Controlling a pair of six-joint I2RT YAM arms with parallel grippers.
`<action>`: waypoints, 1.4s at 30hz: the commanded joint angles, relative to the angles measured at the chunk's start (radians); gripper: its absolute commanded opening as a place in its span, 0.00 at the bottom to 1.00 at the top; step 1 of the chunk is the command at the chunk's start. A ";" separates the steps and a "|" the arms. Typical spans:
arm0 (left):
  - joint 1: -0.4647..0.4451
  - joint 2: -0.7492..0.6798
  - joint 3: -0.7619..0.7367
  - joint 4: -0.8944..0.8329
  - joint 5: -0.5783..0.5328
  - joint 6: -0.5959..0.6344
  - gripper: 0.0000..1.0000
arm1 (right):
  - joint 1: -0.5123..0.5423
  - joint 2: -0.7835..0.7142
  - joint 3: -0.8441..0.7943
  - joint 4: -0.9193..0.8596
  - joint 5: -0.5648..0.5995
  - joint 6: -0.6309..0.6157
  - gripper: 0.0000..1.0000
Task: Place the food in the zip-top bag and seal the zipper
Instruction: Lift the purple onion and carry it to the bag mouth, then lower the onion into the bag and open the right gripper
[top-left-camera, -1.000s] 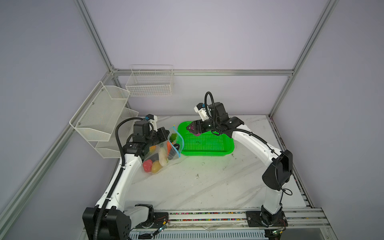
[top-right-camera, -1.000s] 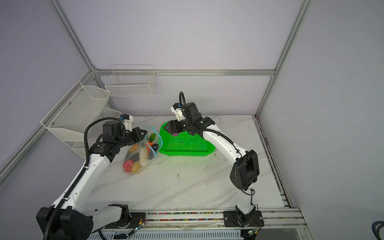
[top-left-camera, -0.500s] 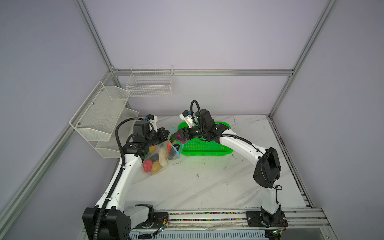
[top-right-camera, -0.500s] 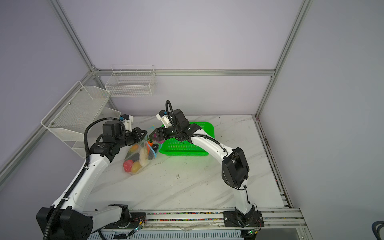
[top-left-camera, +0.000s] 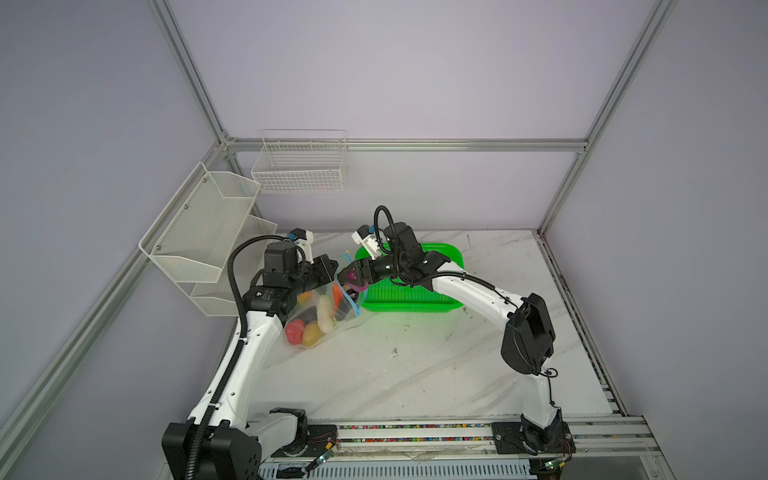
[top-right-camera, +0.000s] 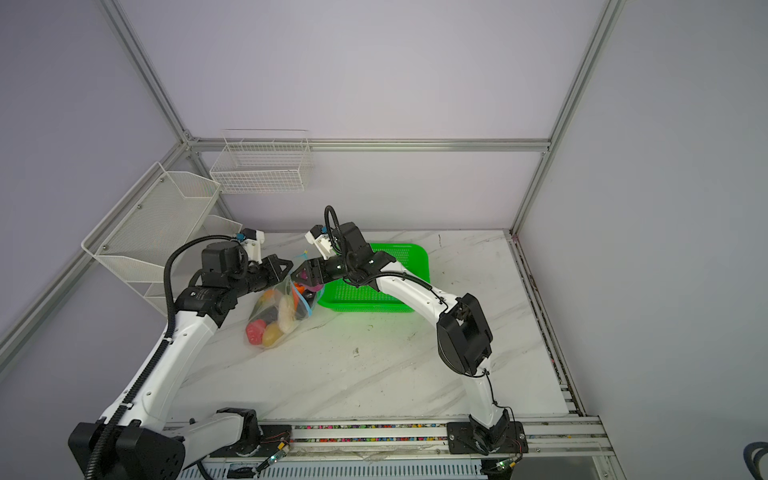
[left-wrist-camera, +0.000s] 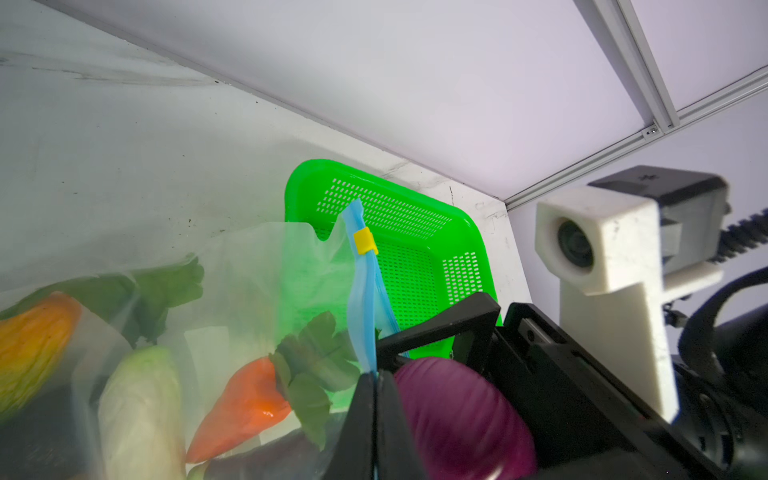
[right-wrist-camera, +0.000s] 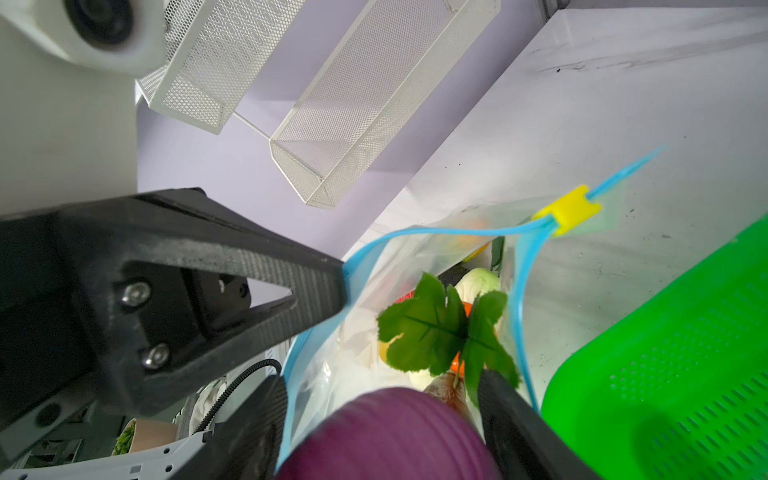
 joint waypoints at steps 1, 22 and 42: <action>-0.003 -0.032 0.108 0.014 0.008 0.020 0.00 | 0.001 0.023 -0.010 0.047 -0.028 0.011 0.53; -0.002 -0.047 0.100 0.011 0.009 0.024 0.00 | 0.023 0.054 0.064 -0.003 0.016 -0.016 0.76; -0.003 -0.053 0.095 0.007 0.002 0.030 0.00 | 0.015 -0.027 0.094 -0.056 0.112 -0.059 0.80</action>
